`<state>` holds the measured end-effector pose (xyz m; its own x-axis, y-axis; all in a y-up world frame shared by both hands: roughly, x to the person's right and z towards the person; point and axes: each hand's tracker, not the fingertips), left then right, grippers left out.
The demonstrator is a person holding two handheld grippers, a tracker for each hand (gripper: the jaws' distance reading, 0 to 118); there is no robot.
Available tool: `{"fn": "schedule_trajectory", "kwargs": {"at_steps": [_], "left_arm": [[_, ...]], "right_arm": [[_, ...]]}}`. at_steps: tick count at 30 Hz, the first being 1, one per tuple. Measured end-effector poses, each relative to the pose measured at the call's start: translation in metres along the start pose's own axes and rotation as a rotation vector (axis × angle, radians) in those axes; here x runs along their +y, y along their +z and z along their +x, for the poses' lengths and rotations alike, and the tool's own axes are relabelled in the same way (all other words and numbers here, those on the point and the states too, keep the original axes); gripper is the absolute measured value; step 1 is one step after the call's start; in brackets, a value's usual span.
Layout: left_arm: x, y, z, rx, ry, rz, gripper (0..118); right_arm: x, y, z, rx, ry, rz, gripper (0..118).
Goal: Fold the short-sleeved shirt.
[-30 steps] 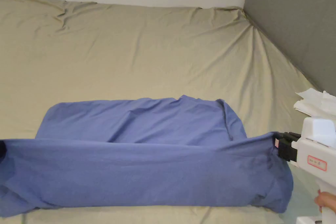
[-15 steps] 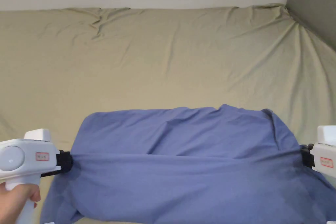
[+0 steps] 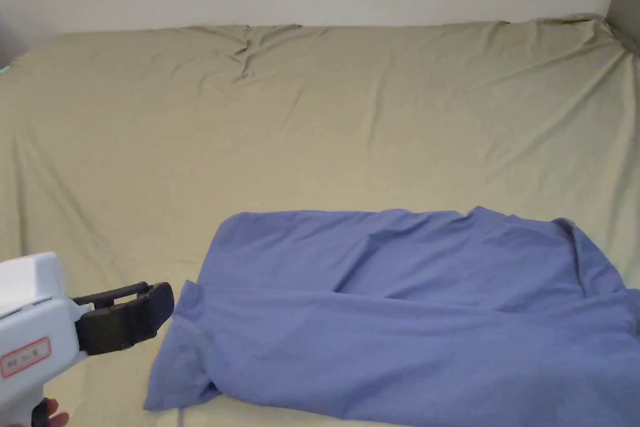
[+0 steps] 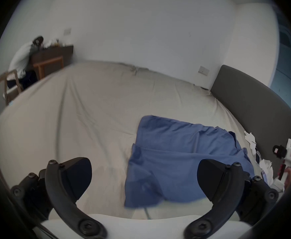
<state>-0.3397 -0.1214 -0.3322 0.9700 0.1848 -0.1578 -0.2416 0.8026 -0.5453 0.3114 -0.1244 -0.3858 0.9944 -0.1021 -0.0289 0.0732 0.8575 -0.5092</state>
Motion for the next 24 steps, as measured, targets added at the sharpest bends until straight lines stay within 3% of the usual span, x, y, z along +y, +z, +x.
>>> {"fn": "schedule_trajectory", "kwargs": {"at_steps": [2, 3, 4, 5, 6, 12, 18, 24], "left_arm": [[-0.016, 0.031, -0.008, -0.049, 0.024, -0.025, 113], [-0.023, 0.045, -0.009, -0.07, 0.048, -0.027, 94], [-0.031, 0.059, -0.011, -0.108, 0.068, -0.03, 59], [-0.035, 0.066, -0.017, -0.116, 0.088, -0.064, 3], [-0.038, 0.071, -0.023, -0.098, 0.108, -0.063, 2], [-0.068, 0.087, -0.01, -0.055, 0.022, -0.14, 0], [-0.076, 0.066, -0.029, -0.077, 0.134, -0.159, 0], [-0.073, 0.057, -0.012, -0.08, 0.121, -0.176, 0]], "right_arm": [[-0.008, 0.036, 0.002, -0.016, -0.009, 0.022, 114], [-0.014, 0.05, -0.004, -0.023, -0.003, 0.023, 97], [-0.019, 0.064, -0.005, -0.03, 0.01, 0.028, 71], [-0.024, 0.076, -0.005, -0.046, 0.017, 0.03, 22], [-0.028, 0.083, -0.006, -0.077, 0.015, 0.027, 3], [-0.043, 0.12, -0.011, -0.112, -0.035, 0.033, 1], [-0.046, 0.133, -0.014, -0.152, -0.041, 0.016, 1], [-0.044, 0.136, -0.012, -0.157, -0.03, 0.014, 1]]}}
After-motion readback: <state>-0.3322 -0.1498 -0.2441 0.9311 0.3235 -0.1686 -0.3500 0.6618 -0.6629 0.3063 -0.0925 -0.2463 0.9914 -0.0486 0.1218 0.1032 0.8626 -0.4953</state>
